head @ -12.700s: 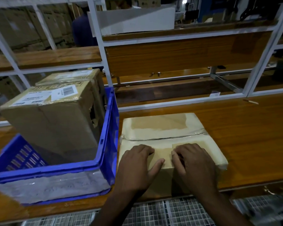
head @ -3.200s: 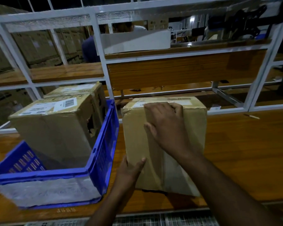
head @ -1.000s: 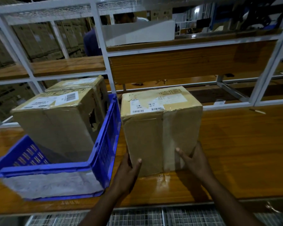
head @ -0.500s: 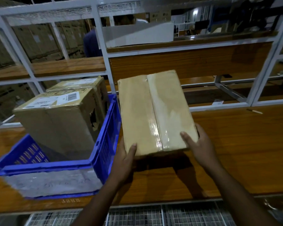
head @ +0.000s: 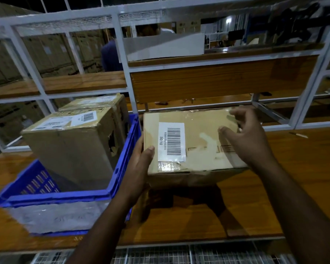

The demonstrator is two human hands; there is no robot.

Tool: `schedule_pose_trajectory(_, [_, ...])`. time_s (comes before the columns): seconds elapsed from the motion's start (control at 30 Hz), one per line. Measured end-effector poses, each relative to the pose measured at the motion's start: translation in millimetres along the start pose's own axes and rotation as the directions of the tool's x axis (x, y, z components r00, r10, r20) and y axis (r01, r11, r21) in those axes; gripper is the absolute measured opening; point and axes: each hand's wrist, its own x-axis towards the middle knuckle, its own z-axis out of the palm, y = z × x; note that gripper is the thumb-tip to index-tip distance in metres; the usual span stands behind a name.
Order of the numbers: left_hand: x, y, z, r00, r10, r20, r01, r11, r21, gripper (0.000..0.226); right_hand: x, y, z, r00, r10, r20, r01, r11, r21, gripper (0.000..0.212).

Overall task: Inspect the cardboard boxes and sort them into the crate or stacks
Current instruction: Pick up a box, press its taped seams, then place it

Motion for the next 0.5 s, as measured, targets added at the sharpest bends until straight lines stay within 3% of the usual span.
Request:
schedule_pose_trajectory(0.1, [9, -1, 0, 0.996, 0.013, -0.093, -0.003, 0.994, 0.106, 0.049, 5, -2, 10, 0.995, -0.062, 0.075, 0.075, 0.981, -0.18, 0.03])
schedule_pose_trajectory(0.17, [17, 3, -3, 0.977, 0.132, -0.168, -0.079, 0.953, 0.293, 0.055, 6, -4, 20, 0.98, -0.162, 0.116, 0.191, 0.933, -0.305, 0.028])
schedule_pose_trajectory(0.23, [28, 8, -8, 0.916, 0.378, -0.136, -0.243, 0.791, 0.562, 0.055, 8, -6, 28, 0.956, -0.242, 0.167, 0.29, 0.875, -0.389, 0.029])
schedule_pose_trajectory(0.3, [37, 8, -10, 0.864, 0.504, 0.01, -0.361, 0.604, 0.711, 0.05, 9, -7, 32, 0.931, -0.306, 0.198, 0.364, 0.804, -0.47, 0.032])
schedule_pose_trajectory(0.4, [48, 12, -11, 0.92, 0.377, 0.107, -0.326, 0.587, 0.741, 0.046, 6, -6, 31, 0.91, -0.355, 0.216, 0.415, 0.748, -0.519, 0.043])
schedule_pose_trajectory(0.5, [62, 19, -20, 0.957, 0.224, 0.183, -0.27, 0.463, 0.844, 0.07, 1, -4, 31, 0.898, -0.325, 0.297, 0.439, 0.703, -0.56, 0.071])
